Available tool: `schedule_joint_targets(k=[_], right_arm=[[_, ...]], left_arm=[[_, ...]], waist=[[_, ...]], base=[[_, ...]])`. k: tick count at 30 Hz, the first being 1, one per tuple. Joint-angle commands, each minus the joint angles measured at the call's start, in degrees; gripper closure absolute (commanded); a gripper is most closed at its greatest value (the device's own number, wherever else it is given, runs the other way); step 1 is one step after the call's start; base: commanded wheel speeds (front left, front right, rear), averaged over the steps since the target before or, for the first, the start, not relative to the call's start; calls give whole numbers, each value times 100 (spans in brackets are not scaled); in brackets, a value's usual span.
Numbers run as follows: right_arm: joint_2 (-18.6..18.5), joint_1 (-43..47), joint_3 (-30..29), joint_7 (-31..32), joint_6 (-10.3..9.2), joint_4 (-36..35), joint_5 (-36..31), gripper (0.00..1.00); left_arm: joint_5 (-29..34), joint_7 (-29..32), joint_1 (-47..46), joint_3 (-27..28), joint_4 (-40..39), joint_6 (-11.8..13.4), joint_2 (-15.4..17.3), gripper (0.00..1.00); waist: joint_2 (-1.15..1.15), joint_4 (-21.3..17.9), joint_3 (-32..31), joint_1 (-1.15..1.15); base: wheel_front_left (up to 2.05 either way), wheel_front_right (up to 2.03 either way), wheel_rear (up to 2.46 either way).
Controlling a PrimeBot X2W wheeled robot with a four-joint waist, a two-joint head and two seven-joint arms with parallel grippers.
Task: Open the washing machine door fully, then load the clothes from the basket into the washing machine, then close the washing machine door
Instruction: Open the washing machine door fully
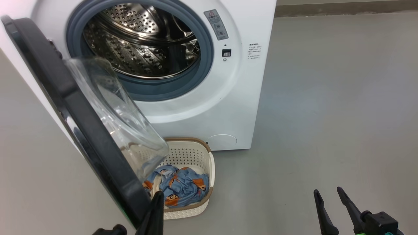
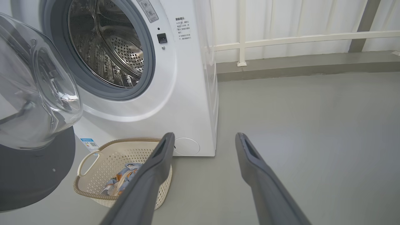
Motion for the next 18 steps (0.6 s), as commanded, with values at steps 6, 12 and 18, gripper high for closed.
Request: schedule_joint_targets(k=[6, 12, 18], right_arm=[[-19, -134, 124, -69, 51, -140, -53, 0], [-15, -145, 114, -69, 51, -129, -51, 0], [-12, -184, 142, -69, 51, -115, -49, 0]], left_arm=[[-58, -190, -292, 223, -82, 192, -13, 100], [-50, -247, -362, 233, -60, 323, -13, 100], [-23, -258, -383, 266, -55, 439, -14, 100]], waist=[[0, 148, 74, 0], [0, 311, 124, 0], [0, 467, 183, 0]], base=[[0, 0, 0], [0, 0, 0], [0, 0, 0]])
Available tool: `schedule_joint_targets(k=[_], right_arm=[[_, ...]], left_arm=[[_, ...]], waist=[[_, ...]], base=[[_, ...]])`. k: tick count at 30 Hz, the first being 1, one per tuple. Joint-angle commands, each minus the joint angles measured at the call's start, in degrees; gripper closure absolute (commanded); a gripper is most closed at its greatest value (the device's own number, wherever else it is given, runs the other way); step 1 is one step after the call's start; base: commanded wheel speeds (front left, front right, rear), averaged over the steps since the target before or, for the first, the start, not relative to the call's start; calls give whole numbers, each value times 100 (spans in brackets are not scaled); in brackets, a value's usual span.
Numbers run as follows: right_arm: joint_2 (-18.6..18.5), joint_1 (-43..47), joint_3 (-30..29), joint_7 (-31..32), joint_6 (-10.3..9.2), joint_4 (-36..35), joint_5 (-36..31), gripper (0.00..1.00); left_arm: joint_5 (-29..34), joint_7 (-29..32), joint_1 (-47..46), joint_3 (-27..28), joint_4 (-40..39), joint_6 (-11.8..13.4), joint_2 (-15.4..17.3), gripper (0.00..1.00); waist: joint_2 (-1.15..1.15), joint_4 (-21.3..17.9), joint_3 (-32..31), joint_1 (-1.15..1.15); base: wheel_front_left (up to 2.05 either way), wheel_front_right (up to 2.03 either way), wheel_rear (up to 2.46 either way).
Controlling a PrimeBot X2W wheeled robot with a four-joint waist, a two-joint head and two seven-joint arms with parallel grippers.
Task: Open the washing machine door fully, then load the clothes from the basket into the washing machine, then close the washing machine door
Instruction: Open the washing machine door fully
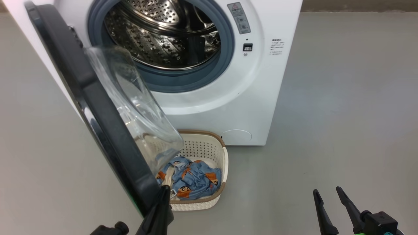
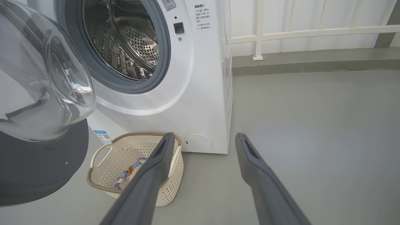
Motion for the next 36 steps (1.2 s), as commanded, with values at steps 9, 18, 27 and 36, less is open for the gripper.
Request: schedule_joint_targets(k=[9, 18, 27, 36], right_arm=[[-26, -228, 176, -69, 51, -107, -43, 0], [-24, -221, 219, -69, 51, -84, -44, 0], [-22, -187, 235, -69, 51, -71, -36, 0], [-19, -187, 260, -69, 51, -56, -27, 0]], left_arm=[[20, -119, -311, 254, -76, 211, -10, 100], [32, -158, -391, 288, 7, 376, -10, 100], [79, -129, -392, 335, 25, 476, 30, 100], [68, -152, -368, 436, 27, 569, 55, 100]], waist=[[0, 179, 69, 0], [0, 202, 39, 0], [0, 368, 35, 0], [0, 700, 88, 0]], base=[[0, 0, 0], [0, 0, 0], [0, 0, 0], [0, 0, 0]])
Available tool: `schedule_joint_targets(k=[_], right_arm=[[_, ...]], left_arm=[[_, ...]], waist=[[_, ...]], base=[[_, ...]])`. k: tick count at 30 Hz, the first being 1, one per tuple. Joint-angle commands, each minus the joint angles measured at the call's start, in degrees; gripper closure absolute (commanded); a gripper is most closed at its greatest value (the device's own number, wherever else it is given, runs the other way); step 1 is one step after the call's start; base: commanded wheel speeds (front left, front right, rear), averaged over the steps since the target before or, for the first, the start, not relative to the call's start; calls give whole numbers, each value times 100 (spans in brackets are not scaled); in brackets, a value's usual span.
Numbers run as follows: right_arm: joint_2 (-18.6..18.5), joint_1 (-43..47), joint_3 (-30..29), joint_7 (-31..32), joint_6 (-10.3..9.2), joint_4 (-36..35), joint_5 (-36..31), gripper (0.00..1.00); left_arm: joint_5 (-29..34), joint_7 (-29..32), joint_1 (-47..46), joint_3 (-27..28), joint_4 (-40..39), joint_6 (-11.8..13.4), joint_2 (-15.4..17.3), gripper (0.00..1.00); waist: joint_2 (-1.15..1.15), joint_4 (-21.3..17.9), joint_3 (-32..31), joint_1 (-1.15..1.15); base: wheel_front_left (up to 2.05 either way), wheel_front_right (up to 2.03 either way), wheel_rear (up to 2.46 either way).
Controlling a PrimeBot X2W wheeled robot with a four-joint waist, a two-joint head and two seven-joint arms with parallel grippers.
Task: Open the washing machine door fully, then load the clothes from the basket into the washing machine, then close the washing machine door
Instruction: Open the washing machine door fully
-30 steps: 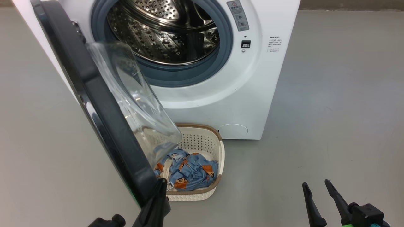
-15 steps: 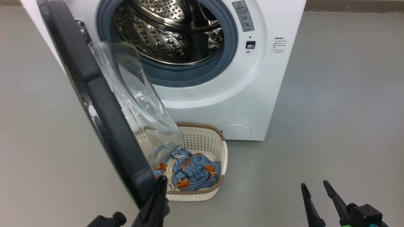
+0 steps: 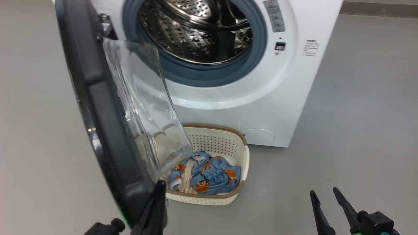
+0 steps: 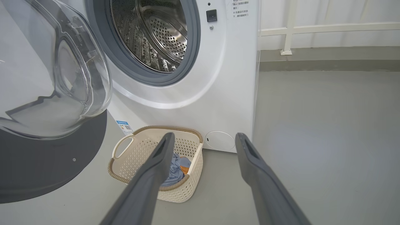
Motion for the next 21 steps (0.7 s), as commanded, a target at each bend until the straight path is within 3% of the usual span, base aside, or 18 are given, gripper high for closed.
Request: schedule_joint_targets(k=[1, 13, 21], right_arm=[[-22, -167, 171, -69, 51, -109, -32, 0], [-38, -175, 204, -69, 51, -93, -45, 0], [-94, -183, 273, -69, 51, -80, -47, 0]], left_arm=[[23, -57, -243, 411, -62, 178, 83, 100], [-100, -255, -188, 921, 73, 369, 183, 100], [-250, -475, -476, 1480, 603, 425, 355, 100]], waist=[[0, 146, 27, 0], [0, 613, 58, 0], [0, 763, 106, 0]], base=[[0, 0, 0], [0, 0, 0], [0, 0, 0]])
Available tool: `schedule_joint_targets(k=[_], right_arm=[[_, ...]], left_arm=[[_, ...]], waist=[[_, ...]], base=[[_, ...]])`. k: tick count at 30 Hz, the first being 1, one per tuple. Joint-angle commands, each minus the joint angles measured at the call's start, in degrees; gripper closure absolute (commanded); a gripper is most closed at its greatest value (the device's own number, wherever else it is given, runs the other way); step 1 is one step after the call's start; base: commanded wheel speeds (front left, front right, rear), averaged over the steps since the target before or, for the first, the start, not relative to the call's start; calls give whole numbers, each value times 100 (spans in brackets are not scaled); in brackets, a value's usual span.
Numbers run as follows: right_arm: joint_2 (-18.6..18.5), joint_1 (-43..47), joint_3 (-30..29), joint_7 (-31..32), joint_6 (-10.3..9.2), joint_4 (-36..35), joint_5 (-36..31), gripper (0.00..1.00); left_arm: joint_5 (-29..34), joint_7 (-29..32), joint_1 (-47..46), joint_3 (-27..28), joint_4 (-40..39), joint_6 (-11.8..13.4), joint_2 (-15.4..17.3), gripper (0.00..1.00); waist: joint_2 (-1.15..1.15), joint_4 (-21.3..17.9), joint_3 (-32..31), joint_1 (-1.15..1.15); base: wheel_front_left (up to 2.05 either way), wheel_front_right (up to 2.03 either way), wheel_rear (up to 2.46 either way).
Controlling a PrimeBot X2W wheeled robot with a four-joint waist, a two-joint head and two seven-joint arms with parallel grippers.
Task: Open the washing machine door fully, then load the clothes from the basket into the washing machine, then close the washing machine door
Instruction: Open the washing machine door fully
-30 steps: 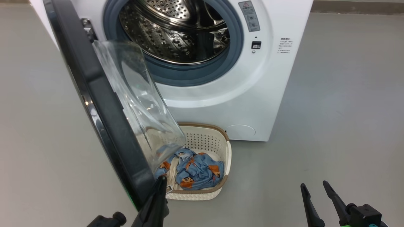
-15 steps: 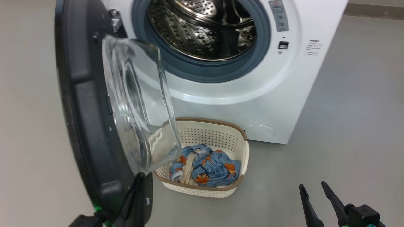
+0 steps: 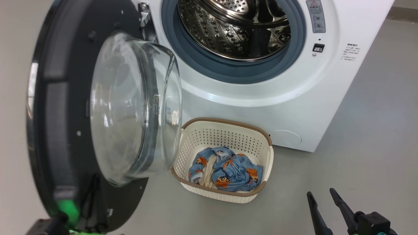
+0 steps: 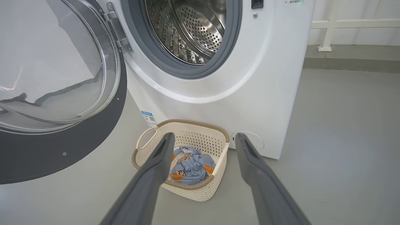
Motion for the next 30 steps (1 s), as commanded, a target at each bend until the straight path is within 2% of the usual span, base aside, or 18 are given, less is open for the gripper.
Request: schedule_joint_targets(k=[1, 17, 21, 30], right_arm=[[-67, -183, 171, -69, 51, -105, -49, 0], [-92, -175, 301, -69, 51, -36, -30, 0], [-80, -171, 308, -69, 51, -16, -15, 0], [-61, -157, 370, -69, 51, 45, 4, 0]], left_arm=[[-36, -45, -296, 329, 13, 59, 147, 100], [-333, -399, -1153, 1523, 1581, 85, 643, 100], [-360, -448, -1419, 1801, 2102, 9, 839, 100], [-141, -484, -1881, 2035, 3295, -279, 1331, 100]], waist=[[0, 18, 12, 0], [0, -157, 7, 0], [0, -216, -33, 0], [0, -369, -156, 0]], base=[[0, 0, 0], [0, 0, 0], [0, 0, 0], [0, 0, 0]])
